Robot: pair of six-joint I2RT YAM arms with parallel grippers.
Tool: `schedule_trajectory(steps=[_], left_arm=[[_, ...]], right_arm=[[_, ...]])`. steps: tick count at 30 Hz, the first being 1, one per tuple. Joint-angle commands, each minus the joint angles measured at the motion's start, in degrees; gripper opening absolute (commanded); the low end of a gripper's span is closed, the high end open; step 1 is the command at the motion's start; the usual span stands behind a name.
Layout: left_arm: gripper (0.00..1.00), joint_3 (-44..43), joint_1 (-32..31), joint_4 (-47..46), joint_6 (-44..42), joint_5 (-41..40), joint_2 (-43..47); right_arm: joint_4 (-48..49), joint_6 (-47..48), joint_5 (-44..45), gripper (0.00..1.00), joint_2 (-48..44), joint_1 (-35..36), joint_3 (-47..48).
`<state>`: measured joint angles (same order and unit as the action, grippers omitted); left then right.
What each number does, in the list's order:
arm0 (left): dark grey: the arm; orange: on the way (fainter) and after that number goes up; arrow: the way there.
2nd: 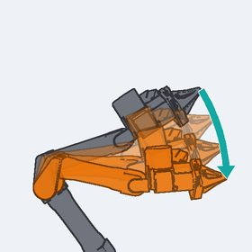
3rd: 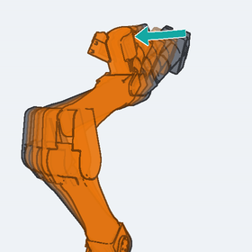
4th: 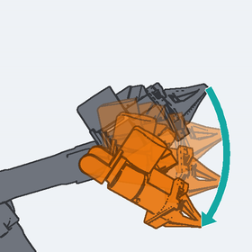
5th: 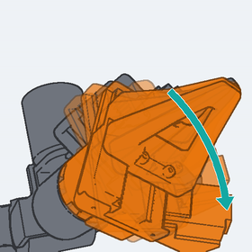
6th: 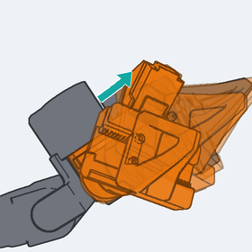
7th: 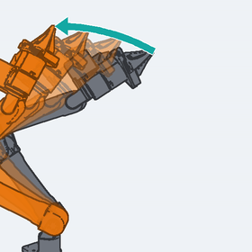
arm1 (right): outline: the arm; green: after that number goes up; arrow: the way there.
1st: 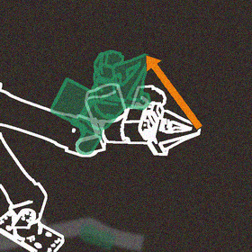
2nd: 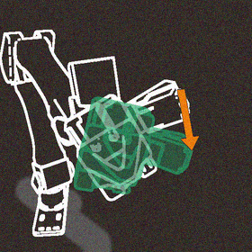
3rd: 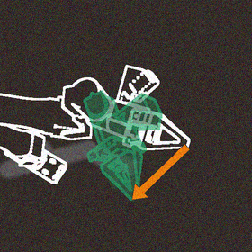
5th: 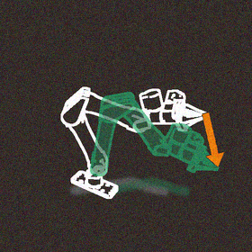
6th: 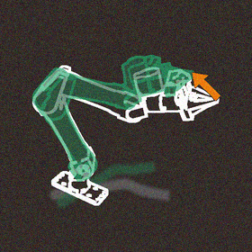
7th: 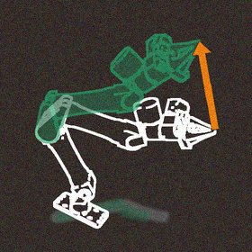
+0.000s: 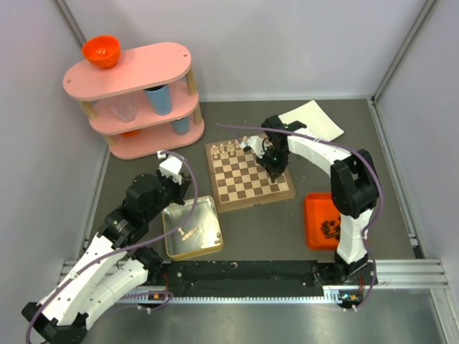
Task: Set up the chess pieces on the board
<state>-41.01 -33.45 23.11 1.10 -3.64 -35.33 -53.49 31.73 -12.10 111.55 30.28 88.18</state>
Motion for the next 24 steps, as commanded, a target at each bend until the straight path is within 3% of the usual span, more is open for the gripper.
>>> schedule_trajectory(steps=[1,14,24], left_arm=[[0.02,0.15,0.14,-3.16,-0.75,0.74,0.0],[0.03,0.23,0.23,-3.16,-0.67,1.0,0.09],[0.02,0.23,0.14,-3.08,-0.66,1.27,-0.18]], right_arm=[[-0.21,-0.88,-0.56,0.02,1.04,1.01,2.43],[-0.29,-0.88,-0.56,0.08,0.69,1.36,2.17],[-0.3,-0.87,-0.38,0.2,-0.1,1.45,1.91]])
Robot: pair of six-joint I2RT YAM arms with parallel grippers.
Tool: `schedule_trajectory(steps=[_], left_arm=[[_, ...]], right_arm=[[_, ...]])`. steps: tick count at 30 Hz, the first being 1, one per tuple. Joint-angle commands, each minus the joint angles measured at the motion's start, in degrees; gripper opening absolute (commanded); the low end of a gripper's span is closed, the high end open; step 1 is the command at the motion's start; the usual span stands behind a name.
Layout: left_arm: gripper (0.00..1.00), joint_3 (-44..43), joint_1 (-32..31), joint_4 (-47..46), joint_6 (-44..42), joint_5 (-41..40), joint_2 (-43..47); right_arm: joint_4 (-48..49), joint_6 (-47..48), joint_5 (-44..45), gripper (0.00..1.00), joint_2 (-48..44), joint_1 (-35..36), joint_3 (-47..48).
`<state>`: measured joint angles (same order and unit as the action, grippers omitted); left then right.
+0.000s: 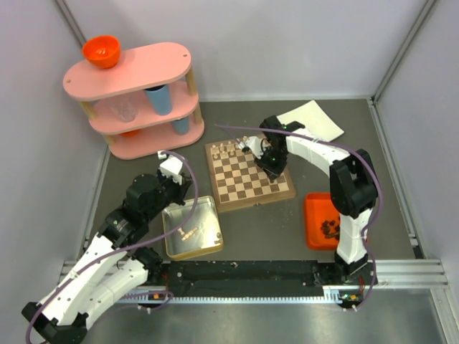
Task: Set up the chess pieces on the board
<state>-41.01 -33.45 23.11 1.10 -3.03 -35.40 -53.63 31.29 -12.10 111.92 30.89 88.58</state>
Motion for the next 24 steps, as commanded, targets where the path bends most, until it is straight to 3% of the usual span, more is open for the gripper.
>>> schedule_trajectory(steps=[1,10,14,17,21,24], left_arm=[[0.03,0.23,0.23,-3.07,-0.75,0.65,-0.02],[0.02,0.15,0.14,-3.07,-0.75,0.83,-0.02],[0.02,0.23,0.23,-3.07,-0.75,1.36,-0.11],[0.02,0.15,0.14,-3.07,-0.66,2.67,-0.37],[0.02,-0.12,0.14,-3.25,-0.4,8.99,-1.6],[0.03,-0.56,0.23,-3.78,0.21,18.47,-3.53]], right_arm=[[-0.16,-0.35,-0.38,0.2,-0.73,0.83,1.51],[-0.16,-0.44,0.06,0.34,-2.05,0.83,1.51],[-0.25,-0.18,0.41,0.49,-4.94,0.83,1.51],[-0.34,0.09,0.23,0.5,-7.32,0.83,1.16],[-0.43,0.53,-0.2,0.51,-12.85,0.66,-0.33],[-0.43,1.05,-3.27,0.51,-16.36,-0.66,-2.17]])
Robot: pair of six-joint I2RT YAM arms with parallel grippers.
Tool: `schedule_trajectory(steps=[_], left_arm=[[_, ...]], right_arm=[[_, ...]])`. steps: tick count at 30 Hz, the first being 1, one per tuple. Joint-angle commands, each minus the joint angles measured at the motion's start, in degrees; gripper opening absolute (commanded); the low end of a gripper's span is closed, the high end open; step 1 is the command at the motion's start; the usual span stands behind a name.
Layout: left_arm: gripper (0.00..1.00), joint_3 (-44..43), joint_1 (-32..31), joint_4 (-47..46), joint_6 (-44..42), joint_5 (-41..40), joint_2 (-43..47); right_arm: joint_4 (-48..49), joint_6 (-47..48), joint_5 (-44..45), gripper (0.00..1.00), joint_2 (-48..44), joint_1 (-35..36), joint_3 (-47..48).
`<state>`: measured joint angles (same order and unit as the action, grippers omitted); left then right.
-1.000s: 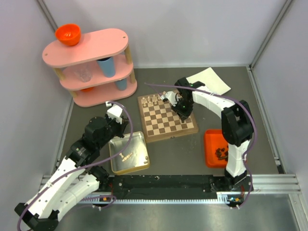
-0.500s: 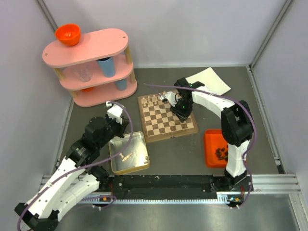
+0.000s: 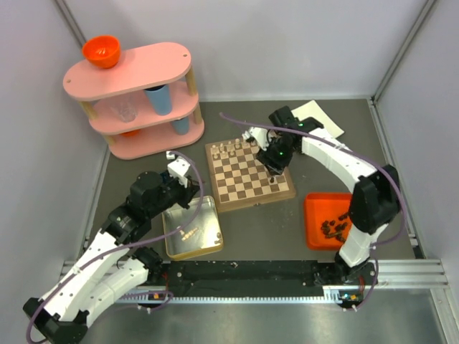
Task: Set up the chess pieces on the board
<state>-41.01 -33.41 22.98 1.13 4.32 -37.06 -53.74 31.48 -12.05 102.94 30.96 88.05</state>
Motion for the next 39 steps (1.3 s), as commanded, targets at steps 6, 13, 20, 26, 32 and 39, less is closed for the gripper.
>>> schedule_trajectory(steps=[6,13,20,26,32,39], left_arm=[[0.03,-2.84,0.1,-4.08,3.35,26.6,-7.58],[0.02,-2.06,-0.08,-25.05,21.69,51.39,-17.77],[0.03,-2.48,-4.64,-43.79,40.96,57.03,-30.51],[0.02,-3.72,-8.51,-58.1,51.4,56.33,-38.95],[0.02,-4.16,-10.01,-66.66,57.49,55.98,-43.88],[0.02,-3.99,-9.92,-66.49,57.5,54.66,-44.85]], right_arm=[[-0.23,6.65,-20.09,0.51,-15.47,-4.06,-9.29],[-0.49,20.97,-39.68,0.56,-28.92,-3.98,-19.58],[-1.11,28.02,-50.34,0.6,-34.82,-3.98,-22.31],[-1.2,27.93,-54.39,0.6,-34.47,-3.1,-20.99],[-1.11,27.93,-54.3,0.57,-34.29,-1.17,-21.95],[-1.11,26.96,-54.04,0.46,-35.43,-1.17,-22.66]])
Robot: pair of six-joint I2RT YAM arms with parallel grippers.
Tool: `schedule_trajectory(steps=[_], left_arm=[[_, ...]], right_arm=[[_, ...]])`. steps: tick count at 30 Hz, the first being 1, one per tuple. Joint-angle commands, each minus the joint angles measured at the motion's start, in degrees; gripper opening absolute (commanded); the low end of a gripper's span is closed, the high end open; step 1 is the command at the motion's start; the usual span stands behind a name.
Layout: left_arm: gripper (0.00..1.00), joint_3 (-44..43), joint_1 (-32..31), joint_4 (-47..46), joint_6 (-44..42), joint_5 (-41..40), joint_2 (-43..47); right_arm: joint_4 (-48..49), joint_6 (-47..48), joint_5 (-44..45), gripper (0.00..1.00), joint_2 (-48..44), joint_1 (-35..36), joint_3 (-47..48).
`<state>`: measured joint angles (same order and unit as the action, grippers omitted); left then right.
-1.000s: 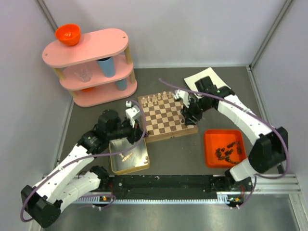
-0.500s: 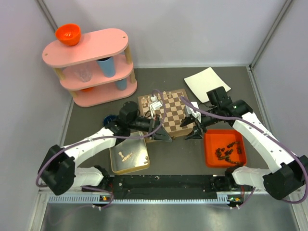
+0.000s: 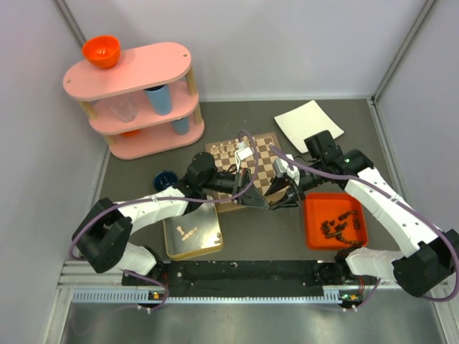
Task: Set up the chess pieces on the board
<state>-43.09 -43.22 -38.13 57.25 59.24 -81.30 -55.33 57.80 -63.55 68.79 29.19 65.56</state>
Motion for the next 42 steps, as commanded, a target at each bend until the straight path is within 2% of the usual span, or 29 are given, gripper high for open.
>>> schedule_trajectory(steps=[1,4,5,14,21,23,27,30,32,37,42], left_arm=[[0.02,-1.82,-0.11,-5.38,1.54,-0.27,-0.62],[0.03,-1.74,-0.11,-5.38,1.63,-0.71,-0.79],[0.03,-1.73,-0.02,-5.2,1.46,-0.8,-0.79],[0.07,-1.03,1.47,-1.34,0.58,-3.95,-0.53],[0.43,0.37,3.05,0.86,-0.21,-8.08,2.89],[0.47,1.08,3.32,1.57,-0.91,-9.32,4.56],[0.51,2.83,3.76,3.06,-2.84,-14.31,7.81],[0.52,4.15,3.76,7.44,-6.79,-18.71,11.85],[0.54,5.64,3.67,9.21,-9.78,-24.16,15.37],[0.56,9.16,3.67,5.97,-11.46,-29.8,20.91],[0.56,9.25,3.15,1.4,-9.97,-30.42,19.95]], right_arm=[[0.49,0.47,-2.46,0.43,-1.38,0.6,-0.08],[0.4,-0.05,-2.46,0.34,-1.47,0.6,0.09],[0.49,-0.14,-2.46,0.26,-1.47,0.6,0.18],[0.22,-0.85,-2.63,0.05,-1.73,0.69,0.1],[0.4,-1.46,-2.11,0.02,-1.74,0.6,-0.35],[1.1,-2.69,-1.23,0.02,-1.47,0.6,0.09],[4.78,-9.44,-0.96,0.02,-1.47,-0.18,0.18],[9.62,-16.63,-0.96,0.02,-1.73,-0.97,-0.34],[12.69,-20.69,-1.22,0.03,-2.0,-1.94,-1.4],[26.48,-38.18,-3.77,0.03,-2.0,-3.79,-5.34],[37.21,-51.18,-4.65,0.03,-0.68,-4.49,-8.16]])
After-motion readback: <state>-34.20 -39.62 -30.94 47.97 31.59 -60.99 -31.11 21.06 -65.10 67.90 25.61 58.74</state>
